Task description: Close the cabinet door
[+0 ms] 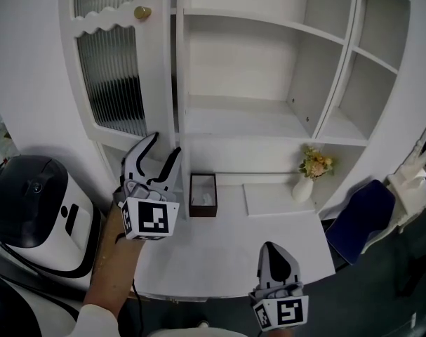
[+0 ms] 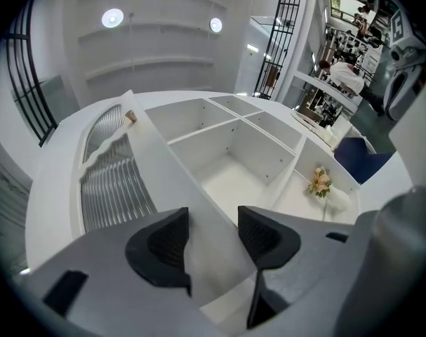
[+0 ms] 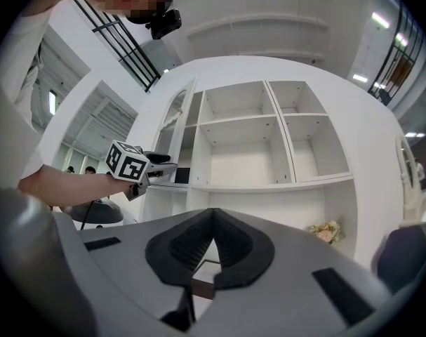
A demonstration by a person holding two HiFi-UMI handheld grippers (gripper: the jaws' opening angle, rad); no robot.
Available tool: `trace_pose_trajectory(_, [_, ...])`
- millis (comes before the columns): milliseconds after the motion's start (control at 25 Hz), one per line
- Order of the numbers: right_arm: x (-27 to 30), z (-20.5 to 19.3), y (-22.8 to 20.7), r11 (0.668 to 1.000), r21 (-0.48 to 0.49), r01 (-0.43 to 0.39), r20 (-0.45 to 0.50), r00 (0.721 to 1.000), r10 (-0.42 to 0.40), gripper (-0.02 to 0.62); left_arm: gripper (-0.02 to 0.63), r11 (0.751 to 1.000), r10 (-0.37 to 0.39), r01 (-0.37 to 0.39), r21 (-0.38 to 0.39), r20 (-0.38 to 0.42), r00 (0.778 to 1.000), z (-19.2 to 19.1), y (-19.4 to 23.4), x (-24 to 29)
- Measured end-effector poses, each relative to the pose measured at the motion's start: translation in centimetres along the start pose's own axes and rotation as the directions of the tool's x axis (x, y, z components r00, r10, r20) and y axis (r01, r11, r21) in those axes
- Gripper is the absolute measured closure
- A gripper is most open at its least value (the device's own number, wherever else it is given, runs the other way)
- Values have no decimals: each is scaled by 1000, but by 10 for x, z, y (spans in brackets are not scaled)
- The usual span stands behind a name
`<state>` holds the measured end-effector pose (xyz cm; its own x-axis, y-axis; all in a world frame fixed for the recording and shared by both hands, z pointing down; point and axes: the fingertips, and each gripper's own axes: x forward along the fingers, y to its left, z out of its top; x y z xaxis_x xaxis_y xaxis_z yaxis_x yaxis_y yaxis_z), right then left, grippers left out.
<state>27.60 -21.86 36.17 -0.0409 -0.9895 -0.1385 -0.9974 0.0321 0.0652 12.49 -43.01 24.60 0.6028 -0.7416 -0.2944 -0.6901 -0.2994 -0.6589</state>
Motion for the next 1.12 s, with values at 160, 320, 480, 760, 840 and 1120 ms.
trace_pose_trajectory(160, [-1, -4, 2, 1000, 2, 1, -5, 1000, -1, 597, 400, 1000, -9, 9, 0, -27, 1000, -4, -1, 6])
trace_pose_trajectory(320, [-1, -6, 3, 1000, 7, 3, -10, 1000, -3, 597, 400, 1000, -22, 22, 9, -54, 998, -8, -1, 15])
trace_pose_trajectory(480, [0, -9, -3, 1000, 15, 6, -17, 1000, -6, 597, 403, 999, -30, 32, 24, -78, 997, -12, -4, 29])
trace_pose_trajectory(760, [-3, -15, -6, 1000, 20, 20, -27, 999, -20, 597, 411, 998, -40, 45, 44, -109, 993, -21, -4, 45])
trace_pose_trajectory(840, [-4, -16, -8, 999, 22, 23, -32, 999, -23, 597, 414, 998, -41, 47, 48, -116, 992, -23, -4, 49])
trace_pose_trajectory(1120, [-7, -22, -14, 999, 32, 43, -44, 998, -41, 597, 422, 994, -48, 60, 86, -139, 989, -31, -3, 65])
